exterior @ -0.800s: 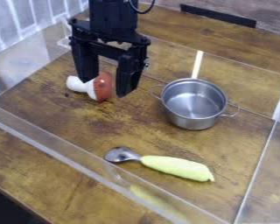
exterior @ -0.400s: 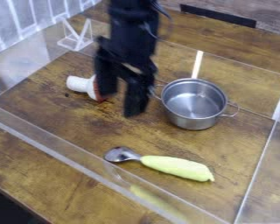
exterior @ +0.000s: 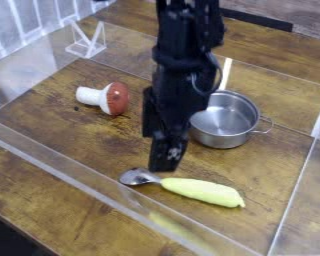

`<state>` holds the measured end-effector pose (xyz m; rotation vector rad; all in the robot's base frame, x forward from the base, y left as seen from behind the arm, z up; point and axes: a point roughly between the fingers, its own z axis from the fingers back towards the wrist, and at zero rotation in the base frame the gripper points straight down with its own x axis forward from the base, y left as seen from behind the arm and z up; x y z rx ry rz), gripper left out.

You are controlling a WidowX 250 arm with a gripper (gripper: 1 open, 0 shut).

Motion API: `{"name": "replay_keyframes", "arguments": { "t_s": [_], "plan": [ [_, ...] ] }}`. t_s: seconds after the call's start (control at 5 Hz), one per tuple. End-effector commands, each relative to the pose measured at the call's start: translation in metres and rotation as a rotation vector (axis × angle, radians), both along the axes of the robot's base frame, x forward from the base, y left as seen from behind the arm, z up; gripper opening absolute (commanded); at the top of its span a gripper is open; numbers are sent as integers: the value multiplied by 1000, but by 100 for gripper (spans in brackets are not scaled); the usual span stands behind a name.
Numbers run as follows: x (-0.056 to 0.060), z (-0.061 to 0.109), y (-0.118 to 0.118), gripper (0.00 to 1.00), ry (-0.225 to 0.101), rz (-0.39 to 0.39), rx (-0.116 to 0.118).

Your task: Move the green spoon to the left

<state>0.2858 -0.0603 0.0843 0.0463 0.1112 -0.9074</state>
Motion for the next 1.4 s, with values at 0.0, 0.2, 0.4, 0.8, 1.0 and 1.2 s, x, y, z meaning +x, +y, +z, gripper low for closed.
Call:
{"name": "replay_keyframes", "arguments": {
  "t_s": [0.0, 0.2, 0.4, 0.8, 1.0, 1.2],
  "plan": [
    [5, -11, -18, 100, -36, -152, -6],
    [10, -29, -37, 100, -47, -224, -2],
    [12, -34, -49, 100, -74, -267, -5],
    [13, -37, -45, 100, -91, -155, -5],
    [16, -37, -31, 100, -93, -104, -9],
    [19, -40, -17, 100, -92, -62, -15]
  ]
}}
